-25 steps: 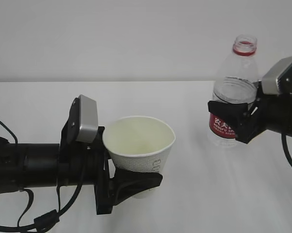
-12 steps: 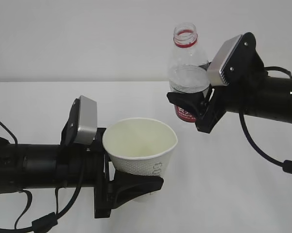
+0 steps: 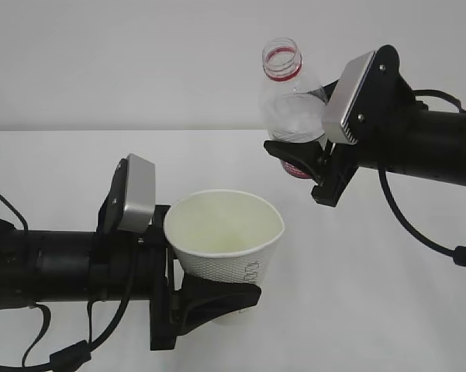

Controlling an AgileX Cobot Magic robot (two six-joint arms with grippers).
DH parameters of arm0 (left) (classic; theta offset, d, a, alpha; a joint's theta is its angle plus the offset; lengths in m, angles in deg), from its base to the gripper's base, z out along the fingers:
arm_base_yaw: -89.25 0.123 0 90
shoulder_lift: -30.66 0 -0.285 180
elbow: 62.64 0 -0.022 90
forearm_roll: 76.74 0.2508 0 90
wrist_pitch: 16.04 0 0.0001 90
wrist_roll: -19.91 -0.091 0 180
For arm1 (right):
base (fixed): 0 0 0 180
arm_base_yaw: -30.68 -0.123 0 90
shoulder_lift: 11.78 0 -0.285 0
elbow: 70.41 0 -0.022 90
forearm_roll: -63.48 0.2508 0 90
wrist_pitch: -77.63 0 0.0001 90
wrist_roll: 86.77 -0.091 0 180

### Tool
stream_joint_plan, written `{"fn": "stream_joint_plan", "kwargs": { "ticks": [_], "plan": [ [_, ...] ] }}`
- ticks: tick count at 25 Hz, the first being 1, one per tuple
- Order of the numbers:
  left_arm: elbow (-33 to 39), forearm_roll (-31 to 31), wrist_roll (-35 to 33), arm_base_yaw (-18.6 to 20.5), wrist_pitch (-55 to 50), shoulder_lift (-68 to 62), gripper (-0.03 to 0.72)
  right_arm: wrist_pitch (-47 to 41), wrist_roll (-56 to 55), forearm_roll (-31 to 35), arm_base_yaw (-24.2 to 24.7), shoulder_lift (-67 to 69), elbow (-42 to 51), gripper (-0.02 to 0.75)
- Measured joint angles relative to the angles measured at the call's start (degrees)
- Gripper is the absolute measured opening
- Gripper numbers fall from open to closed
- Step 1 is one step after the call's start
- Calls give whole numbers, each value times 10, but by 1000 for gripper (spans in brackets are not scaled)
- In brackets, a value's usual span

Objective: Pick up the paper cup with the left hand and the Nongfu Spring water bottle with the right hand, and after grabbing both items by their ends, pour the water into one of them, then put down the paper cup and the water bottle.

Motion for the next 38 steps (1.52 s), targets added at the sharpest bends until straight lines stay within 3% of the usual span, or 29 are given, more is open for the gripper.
{"fn": "stream_joint_plan", "kwargs": {
  "ticks": [38],
  "plan": [
    [0, 0, -29, 0, -5, 0, 538, 1, 227, -2, 0, 0, 0, 496]
  ]
}}
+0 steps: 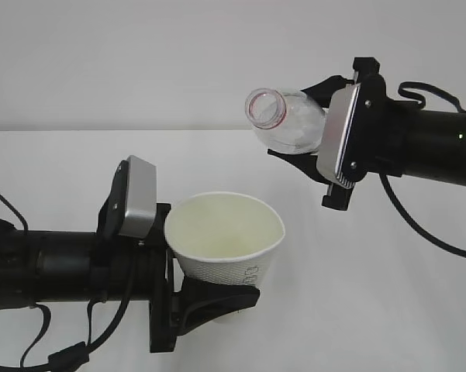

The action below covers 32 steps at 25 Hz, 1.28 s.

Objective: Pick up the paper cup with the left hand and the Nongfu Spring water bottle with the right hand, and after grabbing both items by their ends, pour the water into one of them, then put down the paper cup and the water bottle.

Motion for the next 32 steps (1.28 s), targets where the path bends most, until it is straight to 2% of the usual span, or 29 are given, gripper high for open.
{"fn": "stream_joint_plan", "kwargs": {
  "ticks": [11, 32],
  "plan": [
    [0, -1, -32, 0, 3, 0, 538, 15, 58, 14, 0, 0, 0, 496],
    [0, -4, -33, 0, 5, 0, 537, 51, 161, 33, 0, 0, 0, 496]
  ]
}}
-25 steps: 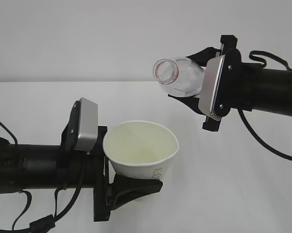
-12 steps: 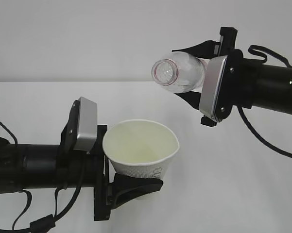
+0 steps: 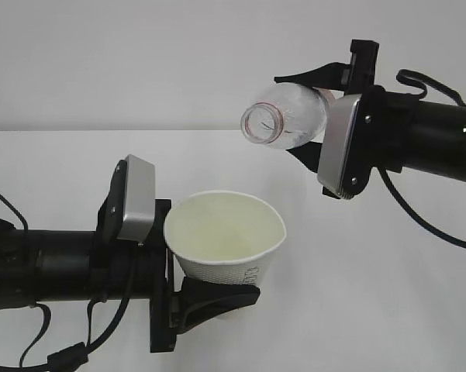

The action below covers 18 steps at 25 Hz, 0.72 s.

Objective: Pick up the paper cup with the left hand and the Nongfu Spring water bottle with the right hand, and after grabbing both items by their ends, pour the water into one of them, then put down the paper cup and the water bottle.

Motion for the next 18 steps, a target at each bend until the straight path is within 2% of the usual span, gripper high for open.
{"fn": "stream_joint_plan", "kwargs": {
  "ticks": [11, 18],
  "plan": [
    [0, 4, 0, -1, 0, 0, 537, 0, 29, 12, 0, 0, 0, 496],
    [0, 4, -1, -20, 0, 0, 537, 1, 56, 12, 0, 0, 0, 496]
  ]
}}
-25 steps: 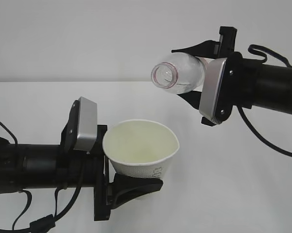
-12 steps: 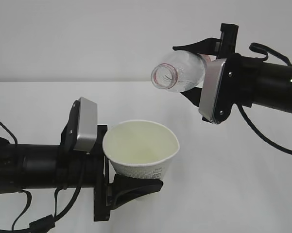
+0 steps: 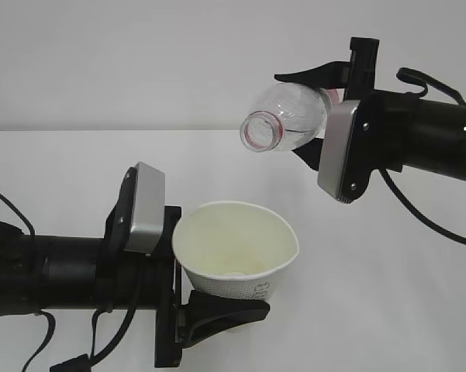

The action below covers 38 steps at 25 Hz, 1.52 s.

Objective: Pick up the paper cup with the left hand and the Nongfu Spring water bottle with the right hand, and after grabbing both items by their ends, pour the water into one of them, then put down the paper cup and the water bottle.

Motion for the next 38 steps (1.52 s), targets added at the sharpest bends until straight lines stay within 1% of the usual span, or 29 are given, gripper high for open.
{"fn": "stream_joint_plan", "kwargs": {
  "ticks": [16, 38],
  "plan": [
    [0, 0, 0, -1, 0, 0, 537, 29, 34, 10, 0, 0, 0, 496],
    [0, 0, 0, -1, 0, 0, 536, 36, 86, 13, 0, 0, 0, 496]
  ]
}}
